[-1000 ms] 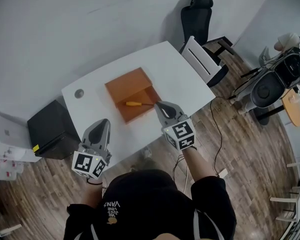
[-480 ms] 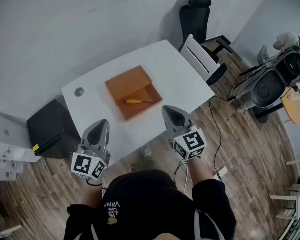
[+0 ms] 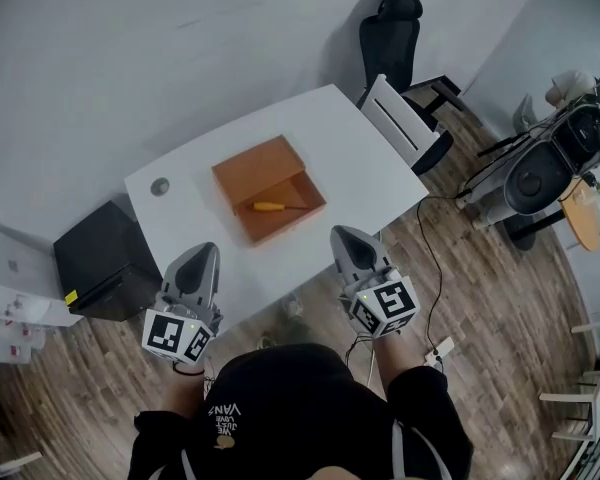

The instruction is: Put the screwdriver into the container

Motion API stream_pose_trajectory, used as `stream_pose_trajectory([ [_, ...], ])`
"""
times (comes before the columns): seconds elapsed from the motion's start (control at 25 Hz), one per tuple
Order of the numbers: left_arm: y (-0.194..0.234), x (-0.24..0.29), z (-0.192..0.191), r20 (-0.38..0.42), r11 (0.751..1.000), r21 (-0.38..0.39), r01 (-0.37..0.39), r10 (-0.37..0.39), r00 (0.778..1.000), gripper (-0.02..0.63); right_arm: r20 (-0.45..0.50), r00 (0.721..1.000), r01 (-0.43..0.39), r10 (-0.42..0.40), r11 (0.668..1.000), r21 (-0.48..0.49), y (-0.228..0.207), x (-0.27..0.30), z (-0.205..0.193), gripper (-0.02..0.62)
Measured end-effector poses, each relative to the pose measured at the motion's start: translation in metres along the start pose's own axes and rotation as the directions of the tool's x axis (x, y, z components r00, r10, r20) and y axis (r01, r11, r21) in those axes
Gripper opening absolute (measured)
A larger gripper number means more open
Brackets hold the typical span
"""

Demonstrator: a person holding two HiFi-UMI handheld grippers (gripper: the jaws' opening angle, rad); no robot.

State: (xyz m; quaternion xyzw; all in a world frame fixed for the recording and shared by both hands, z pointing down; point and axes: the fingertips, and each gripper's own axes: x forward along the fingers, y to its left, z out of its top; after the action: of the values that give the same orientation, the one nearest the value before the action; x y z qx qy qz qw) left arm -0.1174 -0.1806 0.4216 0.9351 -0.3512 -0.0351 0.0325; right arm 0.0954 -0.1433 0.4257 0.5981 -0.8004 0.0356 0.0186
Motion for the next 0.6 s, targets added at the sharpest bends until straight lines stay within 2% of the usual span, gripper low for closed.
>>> stream_pose_trajectory([
  [0.24, -0.004, 0.003, 0.002, 0.000, 1.000, 0.006, 0.018, -0.018, 1.000, 0.014, 0.003, 0.999, 0.033, -0.033, 0.999, 0.025, -0.005, -0.014, -0.001, 0.012],
  [0.6, -0.006, 0.002, 0.004, 0.004, 1.000, 0.008, 0.025, -0.025, 1.000, 0.014, -0.017, 0.998, 0.053, -0.053, 0.999, 0.005, -0.004, -0.017, -0.004, 0.011],
])
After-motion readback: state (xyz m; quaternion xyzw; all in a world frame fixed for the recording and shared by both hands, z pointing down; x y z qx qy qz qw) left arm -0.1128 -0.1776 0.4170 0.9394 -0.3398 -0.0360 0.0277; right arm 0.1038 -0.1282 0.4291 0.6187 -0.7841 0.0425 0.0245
